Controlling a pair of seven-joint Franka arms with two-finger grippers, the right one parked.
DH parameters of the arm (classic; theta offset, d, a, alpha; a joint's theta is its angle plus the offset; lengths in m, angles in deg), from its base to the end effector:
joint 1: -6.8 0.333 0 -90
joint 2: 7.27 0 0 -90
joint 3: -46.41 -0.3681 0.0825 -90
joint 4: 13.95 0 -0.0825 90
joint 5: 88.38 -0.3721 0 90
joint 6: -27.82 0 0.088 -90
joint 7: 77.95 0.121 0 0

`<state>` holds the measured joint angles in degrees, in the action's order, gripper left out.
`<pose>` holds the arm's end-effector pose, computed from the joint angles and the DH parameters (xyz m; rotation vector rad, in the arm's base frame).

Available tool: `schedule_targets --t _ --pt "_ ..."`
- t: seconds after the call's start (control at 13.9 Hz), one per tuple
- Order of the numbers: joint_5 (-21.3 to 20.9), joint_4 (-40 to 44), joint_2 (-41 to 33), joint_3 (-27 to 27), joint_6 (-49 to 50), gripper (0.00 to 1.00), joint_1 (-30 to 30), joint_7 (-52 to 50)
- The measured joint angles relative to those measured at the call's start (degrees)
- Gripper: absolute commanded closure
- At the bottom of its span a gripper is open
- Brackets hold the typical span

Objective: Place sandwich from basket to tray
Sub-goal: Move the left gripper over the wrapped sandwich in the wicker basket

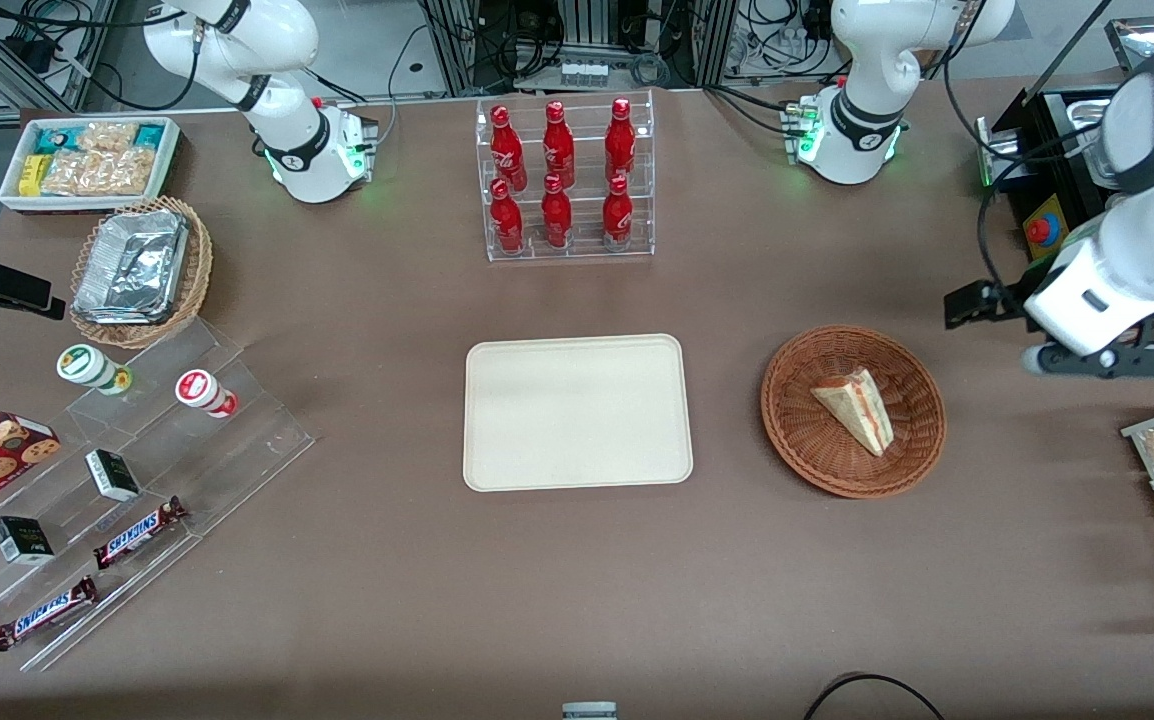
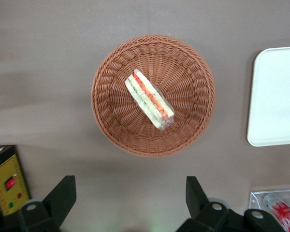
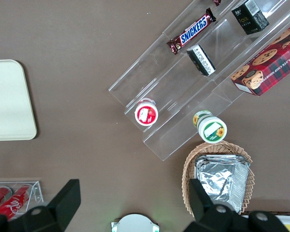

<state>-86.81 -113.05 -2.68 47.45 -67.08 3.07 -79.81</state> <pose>0.5591 -0.0494 0.5524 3.1118 -0.0722 -0.2414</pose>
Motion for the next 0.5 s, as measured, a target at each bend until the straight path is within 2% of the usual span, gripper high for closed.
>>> schedule_targets --t 0.5 --pt "0.0 -18.4 -1.5 0.1 -20.4 0.00 -0.7 -0.4"
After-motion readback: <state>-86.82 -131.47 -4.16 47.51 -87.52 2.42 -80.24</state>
